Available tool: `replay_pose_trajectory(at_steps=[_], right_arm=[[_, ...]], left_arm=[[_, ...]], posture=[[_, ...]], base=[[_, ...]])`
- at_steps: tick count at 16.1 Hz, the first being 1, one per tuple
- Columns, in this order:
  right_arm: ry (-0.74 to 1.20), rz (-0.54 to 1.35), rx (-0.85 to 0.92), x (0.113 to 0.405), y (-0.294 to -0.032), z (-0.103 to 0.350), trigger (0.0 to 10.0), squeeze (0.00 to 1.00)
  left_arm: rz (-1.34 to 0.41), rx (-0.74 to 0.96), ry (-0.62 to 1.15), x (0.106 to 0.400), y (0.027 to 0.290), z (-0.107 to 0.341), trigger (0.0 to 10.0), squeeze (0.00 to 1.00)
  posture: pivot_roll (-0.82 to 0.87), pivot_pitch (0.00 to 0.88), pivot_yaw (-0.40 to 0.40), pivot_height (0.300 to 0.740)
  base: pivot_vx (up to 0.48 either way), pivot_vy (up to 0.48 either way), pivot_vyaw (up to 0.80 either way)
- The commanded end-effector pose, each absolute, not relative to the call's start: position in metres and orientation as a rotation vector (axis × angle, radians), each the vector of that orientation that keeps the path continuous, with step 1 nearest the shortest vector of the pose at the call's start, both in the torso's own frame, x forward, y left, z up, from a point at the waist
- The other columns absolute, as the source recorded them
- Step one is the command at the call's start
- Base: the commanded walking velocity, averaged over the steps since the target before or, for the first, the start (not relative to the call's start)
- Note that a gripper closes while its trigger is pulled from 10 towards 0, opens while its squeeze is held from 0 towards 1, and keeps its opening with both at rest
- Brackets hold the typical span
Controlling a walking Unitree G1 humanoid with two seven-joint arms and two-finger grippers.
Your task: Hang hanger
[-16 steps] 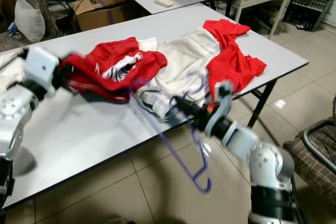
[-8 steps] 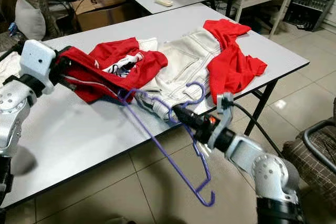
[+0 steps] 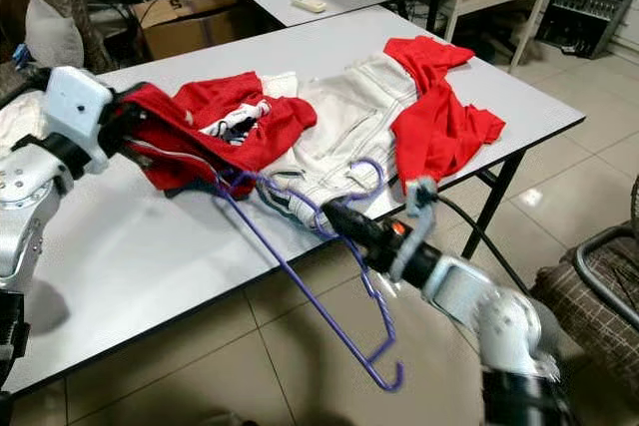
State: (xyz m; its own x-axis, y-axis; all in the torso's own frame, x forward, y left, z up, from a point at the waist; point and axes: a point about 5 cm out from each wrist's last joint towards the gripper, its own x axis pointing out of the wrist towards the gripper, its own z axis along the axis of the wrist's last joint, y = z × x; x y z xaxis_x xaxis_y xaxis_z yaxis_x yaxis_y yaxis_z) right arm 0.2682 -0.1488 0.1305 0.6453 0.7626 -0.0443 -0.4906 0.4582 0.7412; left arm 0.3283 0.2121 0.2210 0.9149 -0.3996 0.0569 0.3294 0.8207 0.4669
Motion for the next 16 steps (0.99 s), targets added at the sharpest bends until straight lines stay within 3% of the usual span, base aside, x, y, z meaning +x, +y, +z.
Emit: replay_pose_trajectory(at_steps=[1, 8, 14, 16], right_arm=[[0.400, 0.806, 0.761, 0.272, -0.145, 0.130, 10.0, 0.00], [0.417, 0.820, 0.805, 0.292, -0.133, 0.125, 10.0, 0.00], [0.279, 0.806, 1.035, 0.296, -0.140, 0.138, 10.0, 0.00], [0.285, 0.779, 1.078, 0.299, -0.139, 0.135, 10.0, 0.00]], left_arm=[[-0.404, 0.473, -0.158, 0.328, 0.210, 0.225, 0.0, 0.00], [-0.450, 0.482, -0.139, 0.322, 0.204, 0.228, 0.0, 0.00], [-0.422, 0.564, -0.024, 0.320, 0.217, 0.213, 0.0, 0.00], [-0.474, 0.508, -0.032, 0.318, 0.207, 0.214, 0.0, 0.00]], posture=[[-0.04, 0.000, 0.099, 0.740], [-0.01, 0.000, 0.086, 0.740], [0.00, 0.000, 0.083, 0.740], [0.00, 0.000, 0.083, 0.740]], base=[[0.000, 0.000, 0.00], [0.000, 0.000, 0.00], [0.000, 0.000, 0.00], [0.000, 0.000, 0.00]])
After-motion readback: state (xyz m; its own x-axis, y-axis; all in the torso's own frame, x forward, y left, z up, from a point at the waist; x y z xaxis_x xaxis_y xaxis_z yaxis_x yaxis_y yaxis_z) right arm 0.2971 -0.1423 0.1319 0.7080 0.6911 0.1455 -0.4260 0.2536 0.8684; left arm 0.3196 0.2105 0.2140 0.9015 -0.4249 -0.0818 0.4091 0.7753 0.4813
